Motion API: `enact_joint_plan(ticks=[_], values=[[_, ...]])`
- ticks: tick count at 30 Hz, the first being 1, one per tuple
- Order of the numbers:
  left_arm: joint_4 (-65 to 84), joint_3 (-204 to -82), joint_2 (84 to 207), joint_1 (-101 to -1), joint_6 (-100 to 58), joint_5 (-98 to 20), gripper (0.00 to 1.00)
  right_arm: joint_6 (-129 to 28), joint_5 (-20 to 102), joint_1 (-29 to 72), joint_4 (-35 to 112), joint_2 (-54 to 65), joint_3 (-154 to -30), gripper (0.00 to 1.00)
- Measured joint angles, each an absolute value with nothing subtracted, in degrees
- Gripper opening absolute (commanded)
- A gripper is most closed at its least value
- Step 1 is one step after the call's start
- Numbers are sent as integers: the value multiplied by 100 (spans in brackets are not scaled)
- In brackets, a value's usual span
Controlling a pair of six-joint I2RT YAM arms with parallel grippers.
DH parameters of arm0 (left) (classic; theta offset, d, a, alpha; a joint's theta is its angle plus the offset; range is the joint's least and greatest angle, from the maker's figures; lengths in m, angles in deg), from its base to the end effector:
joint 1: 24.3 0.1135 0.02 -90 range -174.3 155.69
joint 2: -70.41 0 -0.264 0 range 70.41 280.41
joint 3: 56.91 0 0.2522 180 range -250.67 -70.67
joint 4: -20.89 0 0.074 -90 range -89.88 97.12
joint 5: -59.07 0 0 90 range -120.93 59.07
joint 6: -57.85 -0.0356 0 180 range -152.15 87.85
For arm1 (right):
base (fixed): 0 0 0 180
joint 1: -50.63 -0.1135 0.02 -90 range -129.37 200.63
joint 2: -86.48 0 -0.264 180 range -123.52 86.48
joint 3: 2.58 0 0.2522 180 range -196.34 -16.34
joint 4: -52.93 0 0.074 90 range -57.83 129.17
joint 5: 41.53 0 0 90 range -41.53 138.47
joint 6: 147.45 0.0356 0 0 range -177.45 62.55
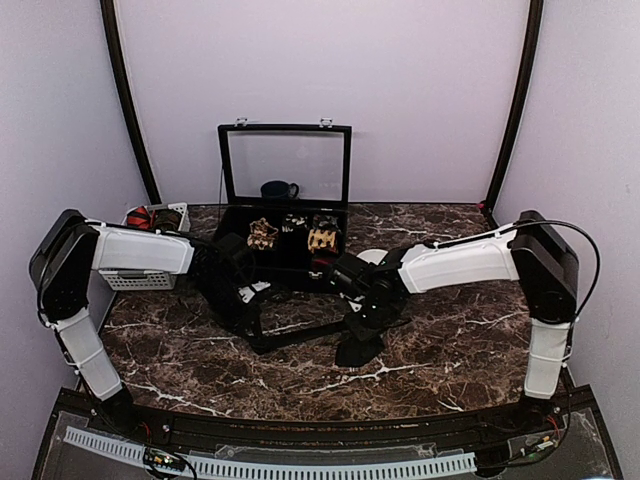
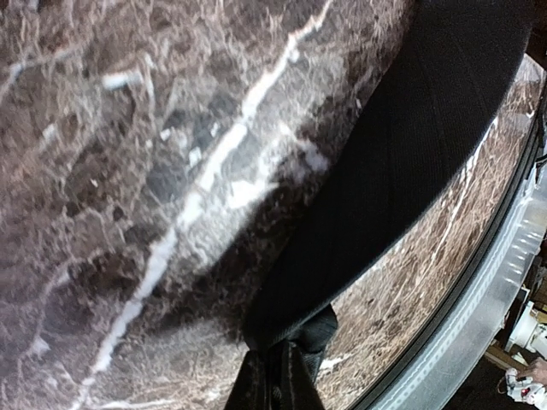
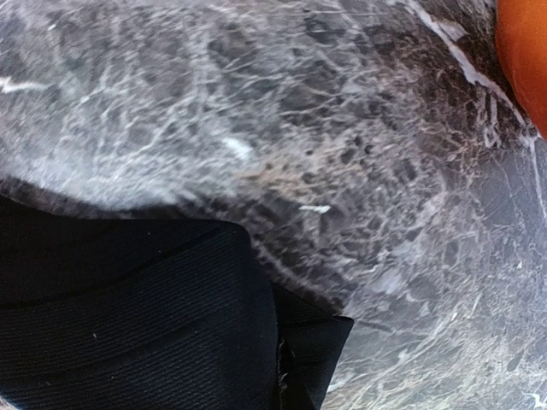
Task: Roll the ties
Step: Adjust the tie at the center of the board.
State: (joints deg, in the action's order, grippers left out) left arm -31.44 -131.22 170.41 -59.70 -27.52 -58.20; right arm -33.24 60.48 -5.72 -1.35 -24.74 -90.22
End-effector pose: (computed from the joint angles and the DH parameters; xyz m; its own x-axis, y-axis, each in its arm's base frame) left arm 0.2474 -0.1958 0.1608 -0.8426 0.5108 -0.1707 0.5261 0.7130 -0.4635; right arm 0.2110 0.3035 0.1523 -0.8180 -0.5050 -0.2752 -0.4983 0.8613 -0.0993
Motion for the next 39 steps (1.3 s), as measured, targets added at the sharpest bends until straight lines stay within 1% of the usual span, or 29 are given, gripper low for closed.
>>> enact_joint_plan(ticks=[2,5,8,9,10,12,14,16,18,21,22,24,25,26,29,31,33,35,39], values=[[-3096,-13170,17107,-5892,-2820,-5897,3,-3324,6009,-500,-233,-2511,-9105,0],[-2989,-13243,17216,-5782,-2892,-6021,12,-3331,5915,-373,-325,-2511,-9145,0],[-2943,-13291,17275,-5688,-2943,-6025,17,-3338,5852,-207,-384,-2490,-9162,0],[-3076,-13278,17279,-5638,-2960,-5844,19,-3327,5970,-102,-554,-2455,-9158,73],[-3240,-13229,17297,-5553,-2960,-5641,21,-3322,5773,40,-720,-2407,-9158,97],[-3627,-13142,17349,-5408,-2956,-5518,25,-3515,4339,488,-996,-2216,-9075,98],[-3782,-13142,17314,-5216,-2954,-5424,30,-3939,3419,774,-1105,-1950,-8961,98],[-3914,-13142,17282,-5105,-2951,-5330,34,-4192,2809,875,-1133,-1655,-8863,98],[-4040,-13173,17255,-5050,-2954,-5186,41,-4406,2243,885,-1116,-1314,-8769,98],[-4115,-13210,17144,-5033,-2978,-5009,52,-4542,1760,892,-1096,-1032,-8712,98],[-4091,-13212,17041,-5028,-2988,-5018,57,-4557,1684,894,-1079,-1001,-8703,98],[-3892,-13188,16672,-5041,-2980,-5068,62,-4522,1612,912,-967,-942,-8616,99],[-3712,-13149,16401,-5061,-2938,-5088,67,-4465,1618,920,-880,-896,-8542,100],[-3389,-13046,16040,-5127,-2855,-5077,75,-4371,1627,929,-784,-826,-8459,99],[-2030,-12434,14733,-5695,-2411,-4948,87,-3989,1708,955,-296,-396,-8074,98],[-959,-11861,14053,-6230,-1952,-4880,86,-3646,1782,969,86,22,-7777,96],[-145,-11396,13841,-6654,-1454,-4795,85,-3272,1885,979,482,413,-7538,93],[287,-11214,14029,-6888,-1076,-4565,84,-2935,2011,982,840,653,-7396,92],[696,-11275,14974,-7441,-497,-3916,82,-2326,2357,977,1341,789,-7125,92]])
